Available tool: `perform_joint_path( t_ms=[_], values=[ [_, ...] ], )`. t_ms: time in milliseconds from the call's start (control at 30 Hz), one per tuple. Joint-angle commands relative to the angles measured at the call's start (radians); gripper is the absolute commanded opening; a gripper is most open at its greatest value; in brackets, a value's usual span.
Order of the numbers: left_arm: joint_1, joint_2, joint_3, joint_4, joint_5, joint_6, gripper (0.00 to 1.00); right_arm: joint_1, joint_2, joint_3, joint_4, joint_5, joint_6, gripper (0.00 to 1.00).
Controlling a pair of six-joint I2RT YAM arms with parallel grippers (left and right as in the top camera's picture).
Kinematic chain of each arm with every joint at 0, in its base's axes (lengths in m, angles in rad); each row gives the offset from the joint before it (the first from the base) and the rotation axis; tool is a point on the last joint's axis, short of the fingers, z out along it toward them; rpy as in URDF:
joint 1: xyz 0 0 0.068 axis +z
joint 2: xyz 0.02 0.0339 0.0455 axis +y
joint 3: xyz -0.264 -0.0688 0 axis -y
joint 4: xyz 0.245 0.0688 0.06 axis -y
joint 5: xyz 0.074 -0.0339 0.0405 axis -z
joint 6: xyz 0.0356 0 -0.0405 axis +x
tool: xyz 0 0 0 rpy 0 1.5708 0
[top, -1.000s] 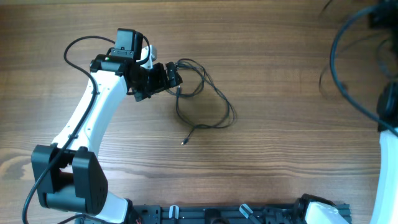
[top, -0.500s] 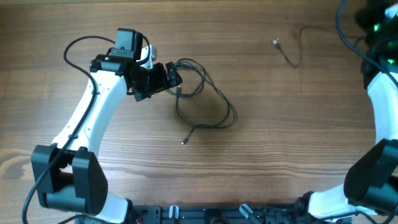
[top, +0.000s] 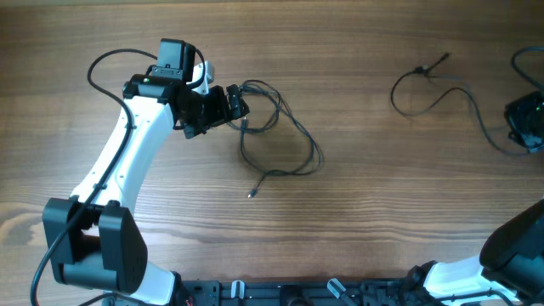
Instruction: Untangle cables
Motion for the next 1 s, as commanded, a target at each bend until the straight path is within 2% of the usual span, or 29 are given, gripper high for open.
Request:
perform_joint_path(
  t_ms=[0, 67, 100, 167, 200, 267, 333, 467, 567, 600, 633, 667, 700, 833, 967],
  values=[
    [-0.003, 0.010, -0.005, 0.002, -0.006, 0.016, 1.00, 0.005, -0.011, 0.003, -0.011, -0.021, -0.016, 0.69],
    [-0.003, 0.010, -0.005, 0.002, -0.006, 0.016, 1.00, 0.006, -0.011, 0.003, -0.014, -0.066, -0.024, 0.88],
    [-0.003, 0.010, -0.005, 0.002, -0.006, 0.016, 1.00, 0.011, -0.011, 0.003, -0.014, -0.102, -0.062, 0.90],
    [-0.003, 0.010, -0.005, 0.002, -0.006, 0.016, 1.00, 0.039, -0.011, 0.003, -0.010, -0.144, -0.179, 0.79],
    [-0.003, 0.010, -0.005, 0.002, -0.006, 0.016, 1.00, 0.064, -0.011, 0.004, -0.011, -0.155, -0.233, 0.77],
    [-0.003, 0.010, -0.005, 0.002, -0.006, 0.016, 1.00, 0.126, -0.011, 0.014, -0.020, -0.191, -0.348, 0.78],
    [-0.003, 0.010, -0.005, 0.002, -0.006, 0.016, 1.00, 0.214, -0.003, 0.061, -0.055, -0.154, -0.463, 0.83],
    [-0.003, 0.010, -0.005, 0.002, -0.006, 0.016, 1.00, 0.302, 0.059, 0.233, -0.145, -0.053, -0.571, 0.89],
    [-0.003, 0.010, -0.005, 0.002, -0.006, 0.016, 1.00, 0.332, 0.161, 0.402, -0.289, -0.065, -0.627, 0.86],
    [-0.003, 0.010, -0.005, 0.002, -0.006, 0.016, 1.00, 0.338, 0.188, 0.420, -0.318, -0.071, -0.645, 0.81],
    [-0.003, 0.010, -0.005, 0.002, -0.006, 0.016, 1.00, 0.344, 0.222, 0.422, -0.335, -0.079, -0.654, 0.71],
    [-0.003, 0.010, -0.005, 0.002, -0.006, 0.016, 1.00, 0.347, 0.248, 0.422, -0.336, -0.085, -0.654, 0.42],
    [-0.003, 0.010, -0.005, 0.002, -0.006, 0.016, 1.00, 0.351, 0.275, 0.422, -0.328, -0.084, -0.646, 0.04],
    [-0.003, 0.010, -0.005, 0.002, -0.006, 0.016, 1.00, 0.379, 0.390, 0.410, -0.322, -0.251, -0.616, 0.05],
    [-0.003, 0.010, -0.005, 0.002, -0.006, 0.016, 1.00, 0.426, 0.476, 0.409, -0.314, -0.263, -0.620, 0.05]
  ],
)
